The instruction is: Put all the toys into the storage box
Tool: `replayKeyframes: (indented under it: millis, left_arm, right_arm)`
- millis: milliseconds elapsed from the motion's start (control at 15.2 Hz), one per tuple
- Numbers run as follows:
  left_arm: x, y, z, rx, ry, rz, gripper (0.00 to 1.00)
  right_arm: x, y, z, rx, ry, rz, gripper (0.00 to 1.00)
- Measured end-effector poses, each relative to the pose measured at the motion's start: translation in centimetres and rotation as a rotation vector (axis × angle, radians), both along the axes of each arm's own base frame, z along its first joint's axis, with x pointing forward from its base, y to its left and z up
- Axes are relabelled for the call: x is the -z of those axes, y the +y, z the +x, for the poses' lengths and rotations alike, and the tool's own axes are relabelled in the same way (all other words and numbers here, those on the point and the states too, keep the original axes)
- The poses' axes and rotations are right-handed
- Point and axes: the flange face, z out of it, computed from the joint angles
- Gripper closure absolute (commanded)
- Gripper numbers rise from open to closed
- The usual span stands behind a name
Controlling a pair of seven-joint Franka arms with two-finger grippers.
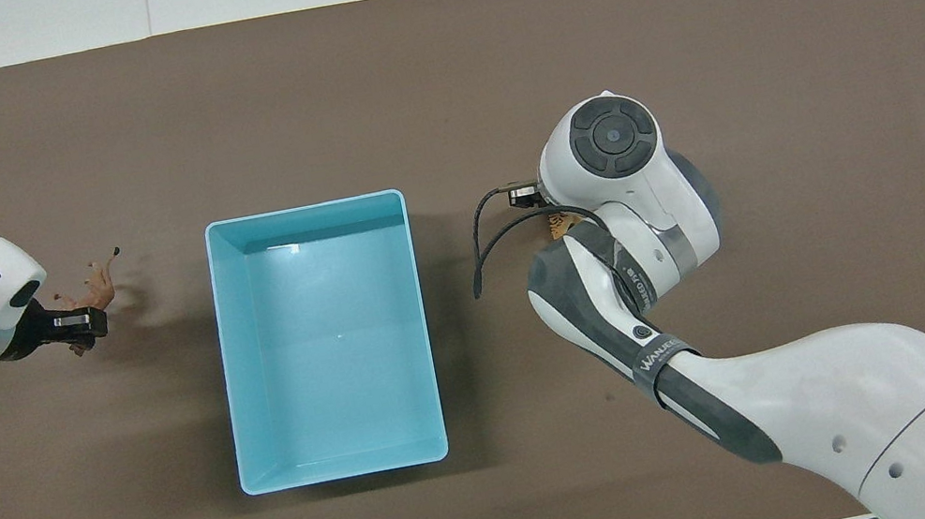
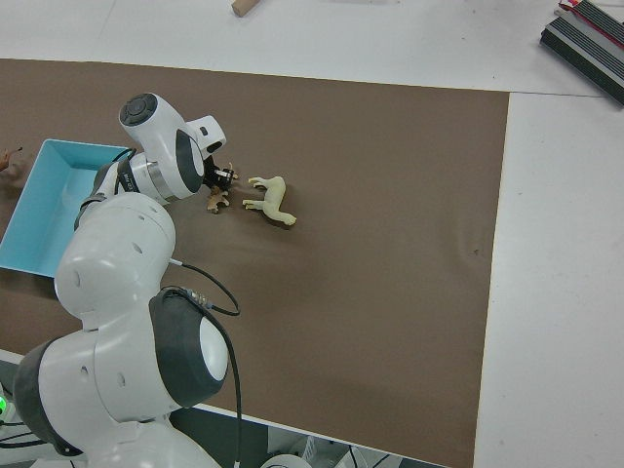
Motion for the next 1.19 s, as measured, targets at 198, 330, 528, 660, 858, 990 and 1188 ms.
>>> replayKeyframes:
  millis: [198, 330, 528, 660, 858, 990, 1188]
  left_arm:
    - [-7.8, -4.6, 1.1, -0.086, 0.029, 0.007, 0.87]
    - [-10.6, -9.2, 0.8, -0.156, 0.034, 0.015, 0.86]
    - [-10.8, -19.2, -1.1, -0.264, 0.034, 0.032, 0.77]
    - [-9.9, -24.2, -2.9, -0.306, 0.030, 0.039, 0.68]
    - [-7.3, -27.3, -5.4, -0.345, 0.017, 0.040, 0.00]
    - [-7.0, -27.5, -6.2, -0.346, 0.023, 0.046, 0.00]
    - [-8.4, -25.2, -5.5, -0.372, 0.005, 0.037, 0.00]
  right_arm:
    - [-2.9, 0.7, 0.9, -0.002, 0.027, -0.018, 1.00]
    - [-6.1, 1.3, 1.5, -0.001, 0.034, -0.025, 1.00]
    - [-11.4, 0.9, 1.8, 0.012, 0.045, -0.038, 1.00]
    - [-14.3, 0.6, 1.3, 0.016, 0.051, -0.043, 1.00]
    - [-16.1, 0.5, 0.7, 0.015, 0.053, -0.045, 1.00]
    - [-16.1, 0.6, 0.7, 0.014, 0.054, -0.045, 1.00]
    - [-16.1, 0.9, 0.5, 0.008, 0.055, -0.043, 1.00]
